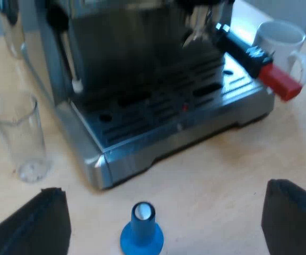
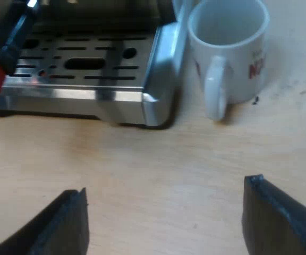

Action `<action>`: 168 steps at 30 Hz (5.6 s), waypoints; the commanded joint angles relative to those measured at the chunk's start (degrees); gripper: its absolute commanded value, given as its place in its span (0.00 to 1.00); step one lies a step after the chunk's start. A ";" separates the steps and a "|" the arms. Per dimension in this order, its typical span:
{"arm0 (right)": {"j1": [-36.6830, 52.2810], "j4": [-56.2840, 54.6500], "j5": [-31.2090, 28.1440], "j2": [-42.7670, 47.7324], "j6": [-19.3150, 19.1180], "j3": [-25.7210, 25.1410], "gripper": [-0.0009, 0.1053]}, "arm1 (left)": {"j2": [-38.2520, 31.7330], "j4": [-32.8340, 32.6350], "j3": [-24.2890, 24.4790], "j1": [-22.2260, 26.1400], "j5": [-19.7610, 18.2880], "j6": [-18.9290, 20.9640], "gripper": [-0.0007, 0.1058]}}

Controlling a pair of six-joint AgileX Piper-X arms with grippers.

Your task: Grind coffee beans and then tamp

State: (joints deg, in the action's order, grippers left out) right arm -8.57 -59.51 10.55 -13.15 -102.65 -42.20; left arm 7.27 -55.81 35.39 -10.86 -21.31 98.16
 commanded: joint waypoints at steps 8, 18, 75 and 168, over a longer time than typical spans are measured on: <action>-9.04 0.18 4.77 -7.54 -3.79 -6.18 0.60 | 8.17 6.49 4.01 -5.17 -2.88 -0.25 0.75; -22.92 0.94 4.49 -13.57 -4.06 -6.68 0.60 | 17.64 11.33 3.99 -10.97 -5.96 -5.25 0.75; -51.80 48.39 -27.74 -34.48 18.09 9.79 0.22 | 24.72 33.05 -8.23 -14.29 -11.91 -4.14 0.75; -56.24 73.00 -63.84 -55.89 21.69 9.79 0.01 | 24.72 33.14 -8.23 -14.29 -11.91 -4.14 0.75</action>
State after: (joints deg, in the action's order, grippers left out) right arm -66.54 11.81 -50.28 -68.98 -80.55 -32.05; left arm 32.01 -23.51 27.15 -24.84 -32.56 93.38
